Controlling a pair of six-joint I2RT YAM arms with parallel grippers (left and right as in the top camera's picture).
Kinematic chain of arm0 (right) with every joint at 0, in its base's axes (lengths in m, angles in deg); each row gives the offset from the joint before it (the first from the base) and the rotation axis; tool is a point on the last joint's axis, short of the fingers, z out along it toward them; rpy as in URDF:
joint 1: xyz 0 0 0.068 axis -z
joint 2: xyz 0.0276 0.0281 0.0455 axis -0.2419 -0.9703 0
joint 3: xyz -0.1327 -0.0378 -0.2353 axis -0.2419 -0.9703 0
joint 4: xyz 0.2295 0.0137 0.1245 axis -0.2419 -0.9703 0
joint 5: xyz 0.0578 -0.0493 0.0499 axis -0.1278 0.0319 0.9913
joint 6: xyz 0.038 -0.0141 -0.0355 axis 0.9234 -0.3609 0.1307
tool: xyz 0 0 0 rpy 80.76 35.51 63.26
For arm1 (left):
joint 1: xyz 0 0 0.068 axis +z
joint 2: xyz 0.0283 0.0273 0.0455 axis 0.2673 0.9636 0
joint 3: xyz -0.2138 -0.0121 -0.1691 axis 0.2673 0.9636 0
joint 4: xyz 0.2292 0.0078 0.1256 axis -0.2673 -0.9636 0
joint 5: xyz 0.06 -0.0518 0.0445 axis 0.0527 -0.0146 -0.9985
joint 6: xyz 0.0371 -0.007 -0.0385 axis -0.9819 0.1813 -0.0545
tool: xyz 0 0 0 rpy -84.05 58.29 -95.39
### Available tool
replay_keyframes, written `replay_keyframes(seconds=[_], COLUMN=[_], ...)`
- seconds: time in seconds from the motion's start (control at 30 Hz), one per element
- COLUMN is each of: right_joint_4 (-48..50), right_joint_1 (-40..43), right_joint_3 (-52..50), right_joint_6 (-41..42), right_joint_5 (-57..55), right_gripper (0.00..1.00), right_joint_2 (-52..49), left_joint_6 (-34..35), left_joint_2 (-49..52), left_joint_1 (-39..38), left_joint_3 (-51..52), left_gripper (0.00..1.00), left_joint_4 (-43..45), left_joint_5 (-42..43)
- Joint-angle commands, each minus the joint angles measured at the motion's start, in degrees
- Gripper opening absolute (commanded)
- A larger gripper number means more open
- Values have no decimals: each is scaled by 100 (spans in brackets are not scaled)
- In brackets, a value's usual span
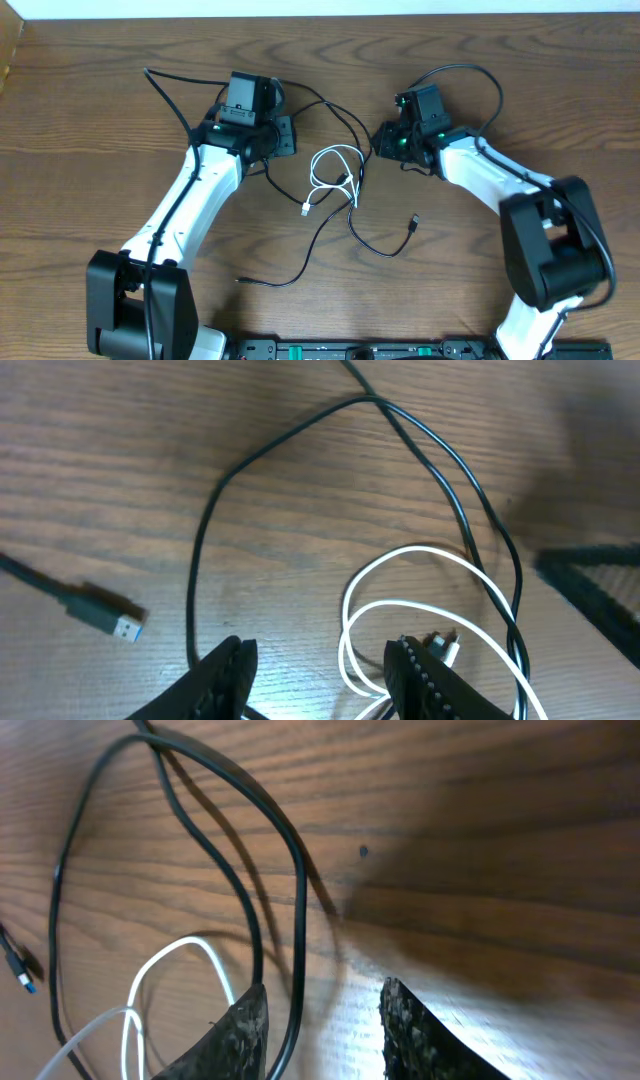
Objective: Untangle cables
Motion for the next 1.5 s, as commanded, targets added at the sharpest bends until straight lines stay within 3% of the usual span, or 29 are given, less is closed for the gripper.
replay_keyframes(seconds=[0.0,0.27,0.6,0.83,1.03,1.47], right_joint_4=[402,503,479,839,1045,-46], right_joint_1=[-7,2,-17,-17,-46,35], right_joint_3=[46,46,46,46,46,46], right_joint_6=[223,433,385,-365,-514,-11], right_joint_5=[723,807,852,2031,2452,-125], right_gripper=[32,1,1,1,1,1], right_joint_2=[-345,-553,-553,-553,-555,-555], left_joint_6=[-50,227,911,1768,1862,1864], left_joint_2=[79,79,96,490,737,1193], left_joint_1=[-96,-433,-1078,-1084,-1086,-1097], left_joint_3=[-48,-48,-37,-37,-37,-37], left_gripper=[55,60,62,68,71,71], left_joint_4=[15,-109,-101,-33,57,826], left_joint_5=[44,46,20,26,46,645])
